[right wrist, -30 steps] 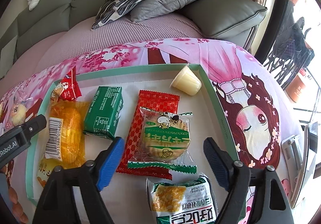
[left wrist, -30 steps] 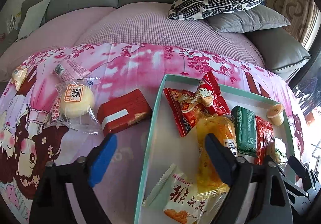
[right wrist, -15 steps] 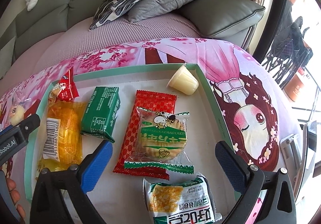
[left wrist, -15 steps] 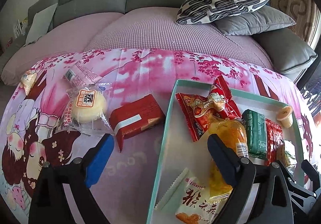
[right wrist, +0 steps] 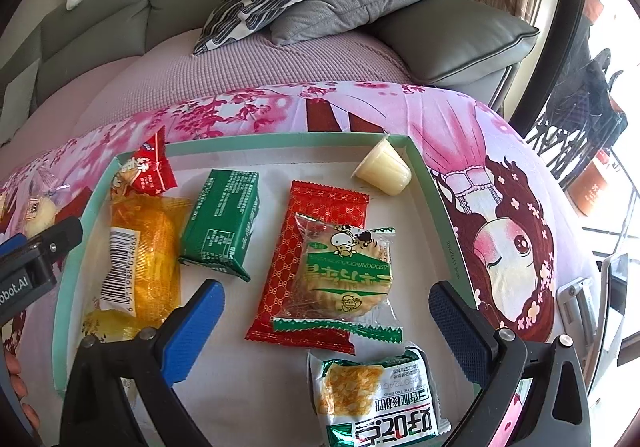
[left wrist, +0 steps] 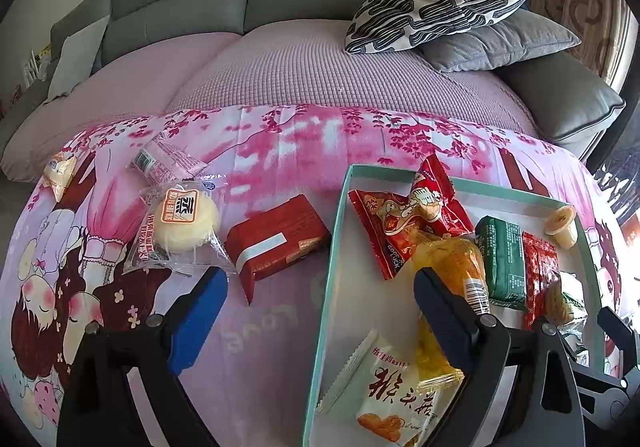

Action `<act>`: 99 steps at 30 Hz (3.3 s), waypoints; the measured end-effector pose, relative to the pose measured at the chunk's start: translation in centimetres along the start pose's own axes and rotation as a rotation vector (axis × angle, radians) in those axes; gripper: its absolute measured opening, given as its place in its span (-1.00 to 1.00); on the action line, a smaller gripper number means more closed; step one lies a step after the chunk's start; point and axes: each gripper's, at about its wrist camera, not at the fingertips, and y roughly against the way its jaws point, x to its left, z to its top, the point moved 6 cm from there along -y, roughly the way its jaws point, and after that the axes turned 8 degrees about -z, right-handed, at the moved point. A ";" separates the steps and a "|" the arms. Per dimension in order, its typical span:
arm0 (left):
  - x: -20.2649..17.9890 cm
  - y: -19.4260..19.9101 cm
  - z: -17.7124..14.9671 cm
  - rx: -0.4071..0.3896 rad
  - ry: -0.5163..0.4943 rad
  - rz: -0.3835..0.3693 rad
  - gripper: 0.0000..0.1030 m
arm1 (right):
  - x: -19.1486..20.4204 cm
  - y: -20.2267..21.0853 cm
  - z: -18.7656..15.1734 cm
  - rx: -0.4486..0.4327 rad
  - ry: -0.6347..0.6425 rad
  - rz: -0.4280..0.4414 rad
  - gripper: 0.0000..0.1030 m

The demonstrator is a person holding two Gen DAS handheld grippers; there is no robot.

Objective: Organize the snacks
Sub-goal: 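Move both grippers back over the remaining snacks on the bedspread, then position the left gripper over the round bun pack while the right approaches the red box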

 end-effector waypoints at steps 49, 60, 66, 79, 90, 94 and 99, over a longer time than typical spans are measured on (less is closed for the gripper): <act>20.6 5.8 0.5 -0.163 0.330 0.125 0.84 | 18.7 4.3 -0.5 -0.089 0.223 0.238 1.00; 17.8 1.5 1.4 -0.046 0.303 0.020 0.84 | 18.5 3.5 0.6 -0.103 0.270 0.198 1.00; 16.1 0.8 2.7 -0.032 0.264 -0.023 0.84 | 19.0 3.6 2.1 -0.106 0.240 0.226 1.00; 13.2 -3.3 4.3 0.057 0.196 -0.070 0.84 | 18.8 2.0 3.5 -0.086 0.231 0.187 1.00; 16.0 -5.1 3.0 0.092 0.264 -0.012 0.84 | 18.4 1.7 4.5 -0.105 0.241 0.194 1.00; 17.7 -4.5 2.5 0.076 0.305 0.003 0.84 | 19.1 2.0 4.6 -0.111 0.259 0.219 1.00; 19.4 -3.8 1.8 0.059 0.347 0.014 0.84 | 20.9 2.4 4.7 -0.127 0.313 0.264 1.00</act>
